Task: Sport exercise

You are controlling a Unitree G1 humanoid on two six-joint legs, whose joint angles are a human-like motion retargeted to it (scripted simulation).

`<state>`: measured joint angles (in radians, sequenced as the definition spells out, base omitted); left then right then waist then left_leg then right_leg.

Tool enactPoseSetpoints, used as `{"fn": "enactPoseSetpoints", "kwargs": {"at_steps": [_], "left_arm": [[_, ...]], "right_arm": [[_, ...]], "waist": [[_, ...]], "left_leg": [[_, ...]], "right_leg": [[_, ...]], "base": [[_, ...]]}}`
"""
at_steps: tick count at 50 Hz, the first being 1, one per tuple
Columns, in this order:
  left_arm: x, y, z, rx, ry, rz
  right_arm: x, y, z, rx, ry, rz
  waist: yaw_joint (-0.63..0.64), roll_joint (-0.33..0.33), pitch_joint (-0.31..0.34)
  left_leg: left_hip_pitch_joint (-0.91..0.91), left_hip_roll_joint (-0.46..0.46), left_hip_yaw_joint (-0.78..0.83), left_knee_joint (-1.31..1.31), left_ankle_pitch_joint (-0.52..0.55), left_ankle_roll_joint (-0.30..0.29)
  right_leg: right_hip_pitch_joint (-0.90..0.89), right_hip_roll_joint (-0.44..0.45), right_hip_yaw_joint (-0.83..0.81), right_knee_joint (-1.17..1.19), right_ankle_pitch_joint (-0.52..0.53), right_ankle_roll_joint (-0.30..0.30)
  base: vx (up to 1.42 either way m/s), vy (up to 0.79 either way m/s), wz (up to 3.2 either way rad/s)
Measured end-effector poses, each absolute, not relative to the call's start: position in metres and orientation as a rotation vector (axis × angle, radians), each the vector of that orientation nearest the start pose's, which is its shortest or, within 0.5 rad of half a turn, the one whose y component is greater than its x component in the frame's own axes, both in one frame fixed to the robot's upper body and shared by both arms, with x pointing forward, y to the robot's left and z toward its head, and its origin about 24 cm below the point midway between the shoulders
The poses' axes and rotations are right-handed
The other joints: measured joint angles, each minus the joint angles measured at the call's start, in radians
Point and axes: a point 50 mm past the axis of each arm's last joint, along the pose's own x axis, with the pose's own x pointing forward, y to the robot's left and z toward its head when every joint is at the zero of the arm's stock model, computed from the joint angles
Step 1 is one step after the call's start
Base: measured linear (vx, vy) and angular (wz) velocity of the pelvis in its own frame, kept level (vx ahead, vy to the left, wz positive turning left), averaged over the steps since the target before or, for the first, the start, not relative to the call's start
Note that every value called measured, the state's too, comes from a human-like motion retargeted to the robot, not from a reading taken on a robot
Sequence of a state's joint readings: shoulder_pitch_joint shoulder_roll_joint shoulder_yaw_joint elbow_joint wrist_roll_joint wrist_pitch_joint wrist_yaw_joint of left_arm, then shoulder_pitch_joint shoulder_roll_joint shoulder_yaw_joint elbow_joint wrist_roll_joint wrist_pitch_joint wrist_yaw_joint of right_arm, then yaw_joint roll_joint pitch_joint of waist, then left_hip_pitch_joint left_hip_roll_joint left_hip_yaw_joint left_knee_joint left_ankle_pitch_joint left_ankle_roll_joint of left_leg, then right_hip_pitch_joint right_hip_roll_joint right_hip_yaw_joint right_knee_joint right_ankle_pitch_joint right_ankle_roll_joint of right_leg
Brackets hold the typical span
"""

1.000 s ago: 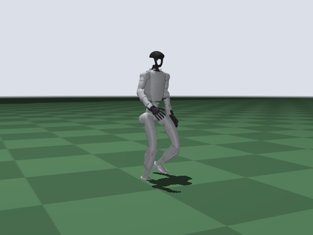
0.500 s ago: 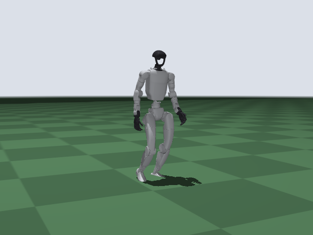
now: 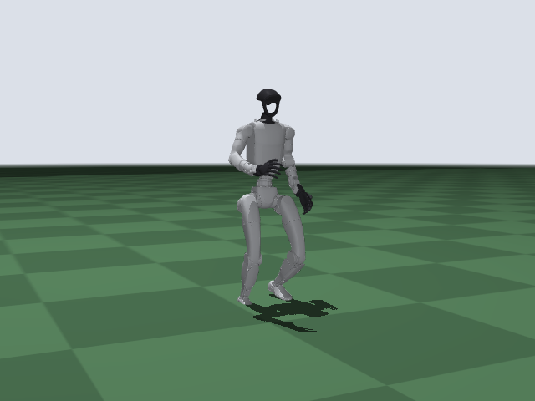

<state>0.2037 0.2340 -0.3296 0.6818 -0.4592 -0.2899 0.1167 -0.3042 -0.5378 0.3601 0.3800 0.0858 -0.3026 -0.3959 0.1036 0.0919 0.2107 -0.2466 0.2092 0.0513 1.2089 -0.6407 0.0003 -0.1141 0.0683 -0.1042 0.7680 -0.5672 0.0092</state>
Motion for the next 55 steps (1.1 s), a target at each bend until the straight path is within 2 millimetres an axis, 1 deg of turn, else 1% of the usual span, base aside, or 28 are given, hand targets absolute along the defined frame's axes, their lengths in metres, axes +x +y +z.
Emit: {"fn": "enactPoseSetpoints", "kwargs": {"at_steps": [2,4,7,9,12,14,16,18,19,22,25,27,30,32,33,35,37,38,40,41,42,43,45,47,48,50,53,55], "left_arm": [[0.135,0.181,-0.113,-0.079,0.626,0.118],[0.147,0.174,-0.106,-0.083,0.582,0.099],[0.172,0.158,-0.090,-0.109,0.492,0.058],[0.193,0.143,-0.076,-0.133,0.416,0.026],[0.235,0.117,-0.039,-0.192,0.249,-0.022],[0.266,0.098,0.002,-0.267,0.091,-0.056],[0.286,0.083,0.050,-0.369,-0.080,-0.099],[0.295,0.072,0.100,-0.467,-0.257,-0.156],[0.295,0.070,0.124,-0.505,-0.346,-0.187],[0.283,0.068,0.183,-0.579,-0.598,-0.282],[0.265,0.068,0.217,-0.633,-0.761,-0.367],[0.258,0.068,0.223,-0.650,-0.797,-0.415],[0.259,0.068,0.212,-0.657,-0.737,-0.455],[0.266,0.068,0.185,-0.617,-0.613,-0.439],[0.270,0.069,0.165,-0.590,-0.525,-0.416],[0.275,0.075,0.113,-0.497,-0.312,-0.345],[0.270,0.088,0.049,-0.350,-0.068,-0.251],[0.262,0.097,0.017,-0.272,0.050,-0.204],[0.231,0.115,-0.039,-0.171,0.278,-0.126],[0.212,0.125,-0.057,-0.153,0.359,-0.097],[0.192,0.135,-0.072,-0.141,0.431,-0.070],[0.172,0.146,-0.080,-0.141,0.485,-0.047],[0.136,0.169,-0.086,-0.159,0.553,-0.002],[0.109,0.189,-0.080,-0.202,0.569,0.050],[0.097,0.198,-0.075,-0.226,0.568,0.078],[0.080,0.210,-0.064,-0.270,0.556,0.125],[0.071,0.216,-0.053,-0.304,0.518,0.173],[0.070,0.215,-0.050,-0.340,0.500,0.202]], "right_arm": [[0.300,-0.196,0.068,-0.495,-0.240,-0.045],[0.296,-0.190,0.057,-0.511,-0.203,-0.009],[0.282,-0.188,0.017,-0.539,-0.044,0.026],[0.263,-0.192,-0.022,-0.552,0.128,0.027],[0.214,-0.205,-0.083,-0.548,0.449,-0.007],[0.169,-0.216,-0.117,-0.523,0.666,-0.043],[0.119,-0.226,-0.138,-0.488,0.848,-0.062],[0.073,-0.233,-0.148,-0.448,0.977,-0.052],[0.053,-0.236,-0.149,-0.426,1.021,-0.036],[0.006,-0.241,-0.143,-0.356,1.098,0.026],[-0.019,-0.243,-0.129,-0.285,1.110,0.066],[-0.022,-0.243,-0.119,-0.241,1.081,0.072],[-0.005,-0.240,-0.110,-0.209,0.996,0.073],[0.019,-0.236,-0.106,-0.220,0.910,0.075],[0.035,-0.234,-0.104,-0.234,0.858,0.079],[0.079,-0.228,-0.098,-0.287,0.724,0.091],[0.143,-0.215,-0.080,-0.347,0.520,0.102],[0.181,-0.204,-0.063,-0.373,0.386,0.108],[0.246,-0.177,-0.006,-0.390,0.074,0.116],[0.270,-0.162,0.031,-0.380,-0.100,0.122],[0.286,-0.149,0.071,-0.364,-0.269,0.129],[0.294,-0.137,0.109,-0.343,-0.427,0.142],[0.293,-0.119,0.172,-0.294,-0.689,0.177],[0.281,-0.108,0.209,-0.242,-0.855,0.219],[0.274,-0.104,0.220,-0.221,-0.910,0.241],[0.263,-0.099,0.229,-0.189,-0.966,0.287],[0.254,-0.097,0.220,-0.181,-0.947,0.338],[0.253,-0.097,0.209,-0.200,-0.908,0.357]], "waist": [[0.006,0.013,-0.011],[0.003,0.021,-0.022],[-0.021,0.027,-0.035],[-0.048,0.030,-0.038],[-0.095,0.018,-0.039],[-0.129,-0.003,-0.041],[-0.170,-0.020,-0.049],[-0.214,-0.031,-0.066],[-0.234,-0.030,-0.078],[-0.283,-0.019,-0.120],[-0.306,-0.003,-0.159],[-0.301,0.012,-0.174],[-0.279,0.042,-0.184],[-0.258,0.049,-0.183],[-0.248,0.053,-0.180],[-0.231,0.060,-0.164],[-0.217,0.065,-0.132],[-0.210,0.065,-0.112],[-0.183,0.064,-0.086],[-0.161,0.061,-0.081],[-0.137,0.057,-0.079],[-0.108,0.049,-0.083],[-0.043,0.028,-0.103],[0.020,0.001,-0.129],[0.047,-0.015,-0.143],[0.090,-0.051,-0.171],[0.121,-0.104,-0.203],[0.125,-0.139,-0.220]], "left_leg": [[-0.021,0.010,0.001,0.057,0.024,-0.004],[-0.021,0.009,0.008,0.091,0.040,-0.005],[0.009,-0.004,0.023,0.098,0.037,-0.002],[0.039,-0.019,0.035,0.072,0.001,0.004],[0.081,-0.062,0.056,-0.003,-0.087,0.026],[0.104,-0.105,0.071,-0.069,-0.121,0.045],[0.125,-0.157,0.069,-0.147,-0.104,0.046],[0.146,-0.203,0.055,-0.239,-0.048,0.030],[0.155,-0.219,0.045,-0.285,0.009,0.010],[0.170,-0.245,0.015,-0.401,0.215,-0.066],[0.156,-0.238,-0.002,-0.428,0.384,-0.131],[0.143,-0.212,-0.010,-0.377,0.427,-0.156],[0.141,-0.145,-0.014,-0.252,0.419,-0.162],[0.152,-0.108,-0.010,-0.145,0.358,-0.146],[0.159,-0.088,-0.007,-0.086,0.322,-0.135],[0.168,-0.047,0.002,0.041,0.254,-0.107],[0.164,-0.008,0.011,0.175,0.211,-0.075],[0.153,0.009,0.015,0.237,0.202,-0.056],[0.115,0.033,0.020,0.334,0.198,-0.016],[0.079,0.039,0.020,0.363,0.199,0.006],[0.041,0.042,0.021,0.385,0.199,0.025],[-0.002,0.041,0.024,0.394,0.198,0.041],[-0.087,0.031,0.036,0.371,0.195,0.060],[-0.151,0.007,0.059,0.281,0.198,0.054],[-0.178,-0.008,0.073,0.219,0.202,0.045],[-0.223,-0.052,0.097,0.072,0.220,0.020],[-0.275,-0.143,0.120,-0.165,0.273,-0.029],[-0.300,-0.209,0.126,-0.320,0.315,-0.047]], "right_leg": [[-0.022,0.009,-0.007,0.014,0.000,-0.008],[-0.046,0.011,-0.015,0.037,-0.007,-0.013],[-0.084,0.003,-0.031,0.094,-0.032,-0.021],[-0.110,-0.013,-0.047,0.153,-0.059,-0.024],[-0.151,-0.078,-0.087,0.263,-0.082,-0.019],[-0.194,-0.151,-0.113,0.352,-0.039,-0.006],[-0.251,-0.201,-0.107,0.434,0.030,0.015],[-0.311,-0.225,-0.087,0.494,0.093,0.035],[-0.337,-0.229,-0.083,0.508,0.125,0.042],[-0.404,-0.215,-0.077,0.493,0.214,0.058],[-0.448,-0.175,-0.081,0.400,0.269,0.078],[-0.457,-0.131,-0.092,0.298,0.286,0.092],[-0.437,-0.049,-0.113,0.147,0.290,0.097],[-0.424,-0.020,-0.123,0.142,0.224,0.070],[-0.419,-0.009,-0.127,0.164,0.175,0.046],[-0.413,0.012,-0.131,0.234,0.060,-0.015],[-0.409,0.032,-0.122,0.313,-0.038,-0.074],[-0.405,0.044,-0.113,0.341,-0.072,-0.096],[-0.387,0.068,-0.085,0.367,-0.106,-0.121],[-0.368,0.077,-0.066,0.353,-0.106,-0.121],[-0.346,0.084,-0.047,0.334,-0.103,-0.119],[-0.319,0.087,-0.027,0.305,-0.095,-0.110],[-0.254,0.075,-0.003,0.230,-0.040,-0.077],[-0.183,0.051,0.010,0.154,0.065,-0.018],[-0.150,0.037,0.017,0.118,0.124,0.017],[-0.097,0.002,0.029,0.068,0.244,0.089],[-0.042,-0.067,0.028,0.056,0.379,0.175],[-0.013,-0.118,0.019,0.063,0.438,0.209]], "base": [[0.00,0.00,0.00],[-0.02,0.03,0.20],[-0.01,0.08,0.30],[-0.01,0.11,0.38],[0.00,0.12,0.46],[0.02,0.13,0.39],[0.03,0.12,0.35],[0.05,0.09,0.29],[0.06,0.07,0.17],[0.07,0.04,0.01],[0.03,0.00,-0.14],[0.02,-0.02,-0.46],[0.00,-0.03,-0.61],[0.00,-0.03,-0.61],[0.00,-0.03,-0.58],[0.02,-0.03,-0.54],[0.05,-0.03,-0.49],[0.07,-0.03,-0.48],[0.09,-0.02,-0.47],[0.12,-0.01,-0.42],[0.14,0.00,-0.35],[0.15,0.01,-0.28],[0.17,0.03,-0.18],[0.19,0.06,-0.04],[0.18,0.07,0.11],[0.17,0.08,0.28],[0.13,0.07,0.57],[0.10,0.07,0.80]]}}
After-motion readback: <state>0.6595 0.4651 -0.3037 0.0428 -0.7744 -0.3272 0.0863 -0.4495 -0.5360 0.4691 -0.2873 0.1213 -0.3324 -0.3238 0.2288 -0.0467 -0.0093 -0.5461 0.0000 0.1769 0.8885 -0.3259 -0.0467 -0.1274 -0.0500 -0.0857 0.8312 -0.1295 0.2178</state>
